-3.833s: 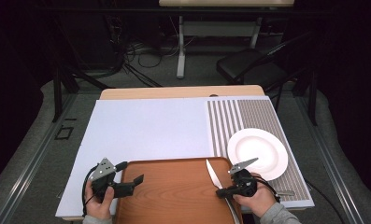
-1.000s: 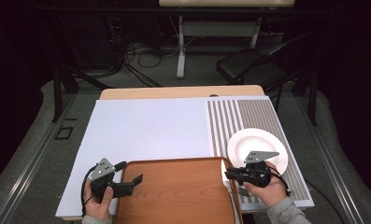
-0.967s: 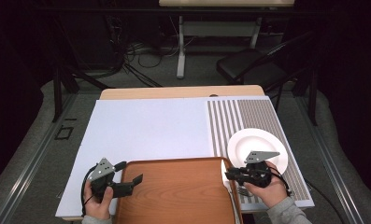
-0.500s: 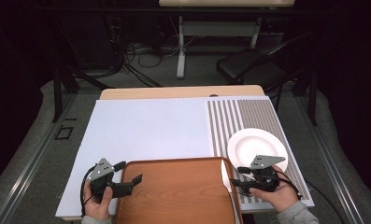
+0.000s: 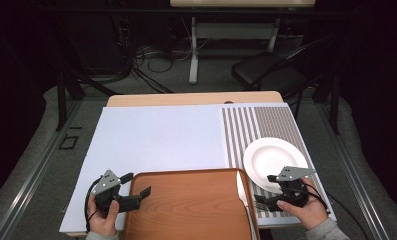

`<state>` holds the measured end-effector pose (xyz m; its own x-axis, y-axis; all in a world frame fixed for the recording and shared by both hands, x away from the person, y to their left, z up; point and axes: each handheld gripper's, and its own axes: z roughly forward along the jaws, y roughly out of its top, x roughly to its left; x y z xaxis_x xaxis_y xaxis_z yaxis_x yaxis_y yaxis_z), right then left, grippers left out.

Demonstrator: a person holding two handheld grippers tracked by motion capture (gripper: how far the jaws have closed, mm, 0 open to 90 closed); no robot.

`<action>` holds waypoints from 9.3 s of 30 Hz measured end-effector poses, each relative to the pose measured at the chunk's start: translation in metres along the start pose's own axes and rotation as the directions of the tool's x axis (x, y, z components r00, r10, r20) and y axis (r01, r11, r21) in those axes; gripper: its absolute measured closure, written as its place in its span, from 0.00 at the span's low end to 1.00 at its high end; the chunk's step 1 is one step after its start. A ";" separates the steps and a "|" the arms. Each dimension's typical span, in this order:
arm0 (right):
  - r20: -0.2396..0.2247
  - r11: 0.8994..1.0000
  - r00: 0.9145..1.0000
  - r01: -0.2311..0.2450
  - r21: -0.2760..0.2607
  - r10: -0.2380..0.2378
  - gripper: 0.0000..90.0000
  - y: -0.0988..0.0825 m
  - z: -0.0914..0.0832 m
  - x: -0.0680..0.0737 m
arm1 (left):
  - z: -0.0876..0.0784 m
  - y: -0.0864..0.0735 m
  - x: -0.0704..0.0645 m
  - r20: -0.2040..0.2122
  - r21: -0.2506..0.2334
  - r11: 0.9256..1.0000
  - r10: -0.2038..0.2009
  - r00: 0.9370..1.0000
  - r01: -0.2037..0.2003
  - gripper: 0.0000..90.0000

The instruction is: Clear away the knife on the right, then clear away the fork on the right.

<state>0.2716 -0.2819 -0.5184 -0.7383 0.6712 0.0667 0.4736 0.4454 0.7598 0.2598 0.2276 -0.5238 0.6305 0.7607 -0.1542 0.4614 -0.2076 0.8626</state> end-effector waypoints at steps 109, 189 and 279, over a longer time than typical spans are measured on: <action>-0.188 0.602 0.781 0.589 0.540 -0.595 0.89 -0.019 -0.008 0.004 | 0.001 -0.001 -0.003 -0.002 0.005 1.000 0.001 1.000 -0.001 0.18; 0.020 0.954 0.992 0.111 0.279 -0.121 0.95 0.037 -0.014 0.007 | 0.001 -0.001 -0.002 -0.009 0.006 1.000 0.003 1.000 -0.003 0.18; -0.101 0.901 0.949 -0.247 0.355 0.300 0.95 0.038 0.075 0.064 | 0.000 -0.001 0.000 -0.009 0.004 1.000 -0.003 1.000 0.003 0.18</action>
<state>0.2781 -0.1777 -0.5335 -0.6066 0.7106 0.3565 0.7802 0.4459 0.4387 0.2591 0.2277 -0.5251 0.6237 0.7666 -0.1527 0.4656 -0.2075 0.8603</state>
